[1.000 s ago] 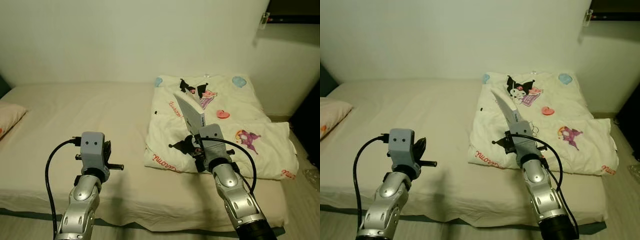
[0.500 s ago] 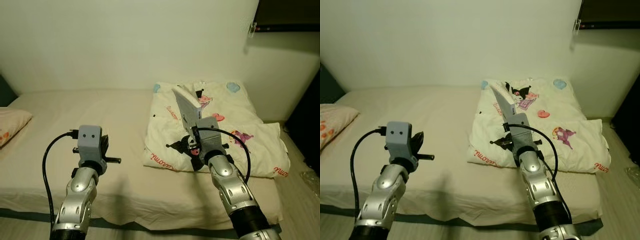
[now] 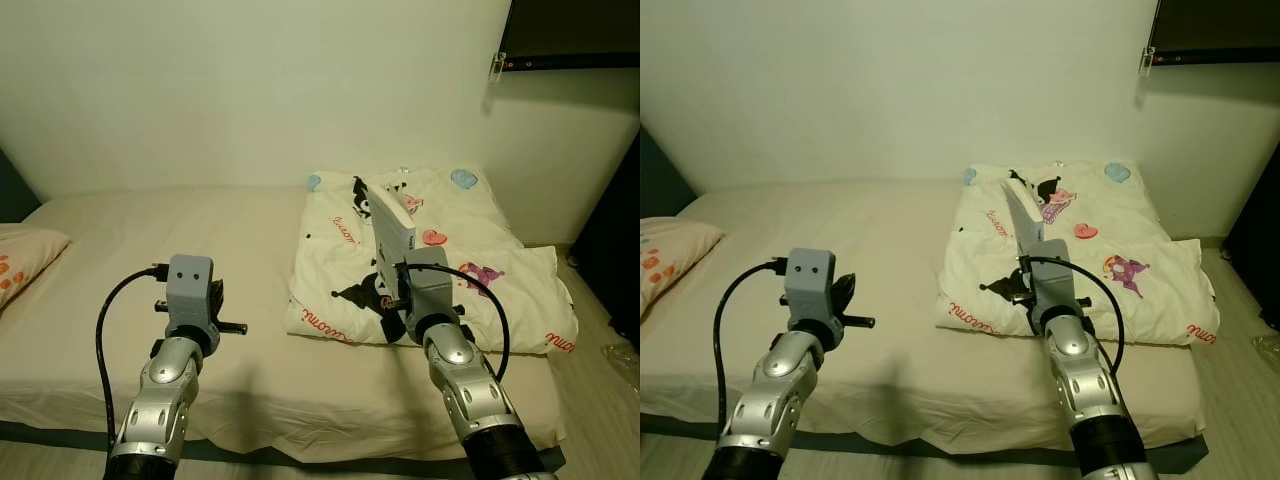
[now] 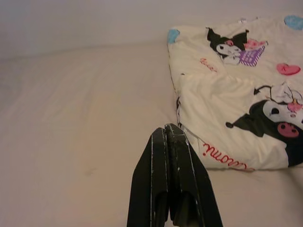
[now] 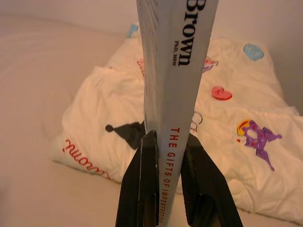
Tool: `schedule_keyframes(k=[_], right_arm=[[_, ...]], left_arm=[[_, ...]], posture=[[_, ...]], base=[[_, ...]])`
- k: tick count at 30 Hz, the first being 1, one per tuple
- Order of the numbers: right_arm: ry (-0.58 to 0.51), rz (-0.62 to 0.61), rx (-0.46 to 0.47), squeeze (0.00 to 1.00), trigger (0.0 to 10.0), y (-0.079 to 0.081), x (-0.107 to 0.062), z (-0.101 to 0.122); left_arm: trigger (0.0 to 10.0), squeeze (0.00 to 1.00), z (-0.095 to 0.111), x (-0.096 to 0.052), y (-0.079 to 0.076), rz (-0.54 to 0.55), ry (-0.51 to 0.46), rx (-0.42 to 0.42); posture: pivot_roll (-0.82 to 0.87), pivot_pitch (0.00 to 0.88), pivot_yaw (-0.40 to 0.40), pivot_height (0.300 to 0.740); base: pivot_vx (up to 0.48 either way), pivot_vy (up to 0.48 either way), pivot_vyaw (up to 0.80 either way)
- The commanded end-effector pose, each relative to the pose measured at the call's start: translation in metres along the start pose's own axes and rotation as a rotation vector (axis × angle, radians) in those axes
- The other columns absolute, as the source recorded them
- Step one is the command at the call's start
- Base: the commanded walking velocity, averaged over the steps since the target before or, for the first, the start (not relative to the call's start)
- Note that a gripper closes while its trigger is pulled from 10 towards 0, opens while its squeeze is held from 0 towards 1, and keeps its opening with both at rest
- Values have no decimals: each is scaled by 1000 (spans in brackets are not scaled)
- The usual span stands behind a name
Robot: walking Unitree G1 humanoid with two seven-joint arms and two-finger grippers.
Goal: Clean up the room
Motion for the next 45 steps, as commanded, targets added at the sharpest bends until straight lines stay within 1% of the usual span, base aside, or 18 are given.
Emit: schedule_keyframes(k=[1,4,6,9,10,12,14,18,20,26,29,30,32,41,45], right_arm=[[-33,39,10,0,10000,6,-1,9],[-37,45,-5,0,10000,7,-1,9],[-36,46,-20,0,10000,7,-1,8],[-19,32,1,0,10000,9,-1,6],[-18,28,1,0,10000,9,-1,6],[-13,9,39,0,10000,6,-1,5],[-7,-1,34,0,10000,4,-1,5],[-6,-2,30,0,10000,3,-1,4],[-4,0,32,0,10000,3,-2,4],[5,2,16,0,10000,5,-4,2],[18,-14,38,0,10000,4,-4,1],[21,-18,63,0,10000,3,-4,0],[17,-23,71,0,10000,2,-5,0],[2,-26,65,0,10000,1,-7,3],[0,-20,73,0,10000,2,-7,3]], left_arm=[[10000,0,-5,-3,0,5,27,-15],[10000,0,-4,-3,-2,-2,26,-13],[10000,0,-3,-3,-2,-8,25,14],[10000,0,-7,-3,-3,8,45,31],[10000,0,-7,-3,-3,13,47,14],[10000,0,-7,-3,-2,10,58,5],[10000,0,-5,-3,-2,-2,51,27],[10000,0,-5,-3,-1,-5,48,30],[10000,0,-6,-3,0,-9,61,44],[10000,0,-5,-4,-1,-20,49,44],[10000,0,-4,-3,-1,-22,48,46],[10000,0,-3,-3,-1,-23,40,49],[10000,0,-2,-3,-2,-25,31,45],[10000,0,5,-5,-3,-32,-13,8],[10000,0,5,-5,-2,-28,-13,14]], posture=[[-83,67,43,740],[-79,67,37,740],[-79,67,37,740],[-75,73,32,740],[-75,73,32,740],[-72,77,33,740],[-70,81,35,740],[-69,82,37,740],[-67,85,38,740],[-67,88,41,740],[-66,89,43,740],[-66,89,43,740],[-65,89,45,740],[-66,88,45,740],[-64,89,43,740]], base=[[0,0,0],[0,-320,533],[0,-480,800],[0,-480,800],[0,0,800],[0,0,0],[0,0,0],[0,0,0],[0,0,0],[0,0,0],[0,0,0],[0,0,-800],[0,0,-800],[0,0,-800],[0,0,-722]])
Point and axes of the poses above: a point about 5 cm out from each wrist's last joint towards the gripper, its own x axis pointing out of the wrist towards the gripper, its own z axis along the axis of the wrist's last joint, y = z × x, the point moved 1 cm from there along x, pointing out of the wrist towards the gripper, and after that the axes turned 6 degrees about x, right-handed, at the moved point
